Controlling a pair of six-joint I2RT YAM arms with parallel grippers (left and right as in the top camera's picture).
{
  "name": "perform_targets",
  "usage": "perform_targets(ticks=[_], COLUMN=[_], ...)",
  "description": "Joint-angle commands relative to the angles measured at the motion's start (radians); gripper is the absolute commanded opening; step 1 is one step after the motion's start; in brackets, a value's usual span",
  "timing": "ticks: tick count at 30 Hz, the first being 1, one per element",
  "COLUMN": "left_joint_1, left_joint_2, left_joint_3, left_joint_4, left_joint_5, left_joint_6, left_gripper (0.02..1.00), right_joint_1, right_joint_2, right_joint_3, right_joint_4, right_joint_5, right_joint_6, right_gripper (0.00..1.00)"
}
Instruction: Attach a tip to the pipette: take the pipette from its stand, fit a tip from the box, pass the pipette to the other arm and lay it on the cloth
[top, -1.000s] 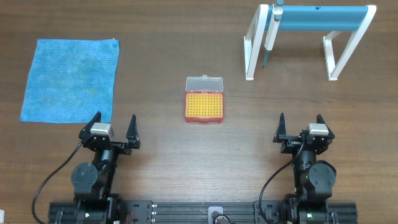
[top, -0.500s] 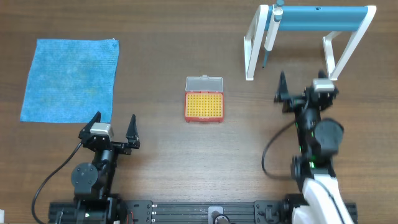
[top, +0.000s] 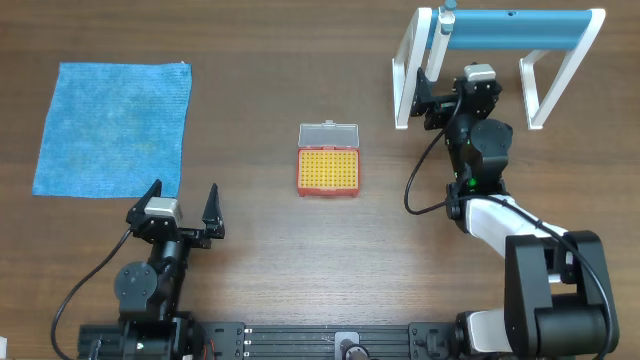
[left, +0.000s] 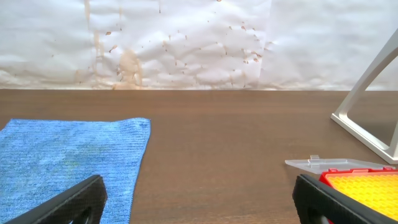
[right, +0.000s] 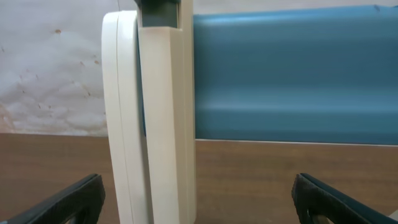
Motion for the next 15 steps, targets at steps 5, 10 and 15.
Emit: perform_targets(ticks=[5,10,15], left_joint_1=[-0.003,-0.003,-0.003], left_joint_2=[-0.005,-0.005,-0.005], left_joint_3=[-0.003,-0.003,-0.003], left_joint_4=[-0.005,-0.005,-0.005], left_joint_5=[-0.004,-0.004,-0.004], left_joint_6=[-0.012,-0.012,-0.012], left_gripper=[0.965,0.965,0.965], right_joint_1=[-0.019,-0.020,-0.031], right_joint_2=[0.023,0.043,0.043], right_joint_3=[0.034,0.063,0.064], right_joint_4=[-0.021,-0.029,-0.045], right_joint_5=[0.032,0.032,0.032], right_joint_6=[-0.041,-0.045,-0.078], right_gripper=[0.972,0.972,0.972])
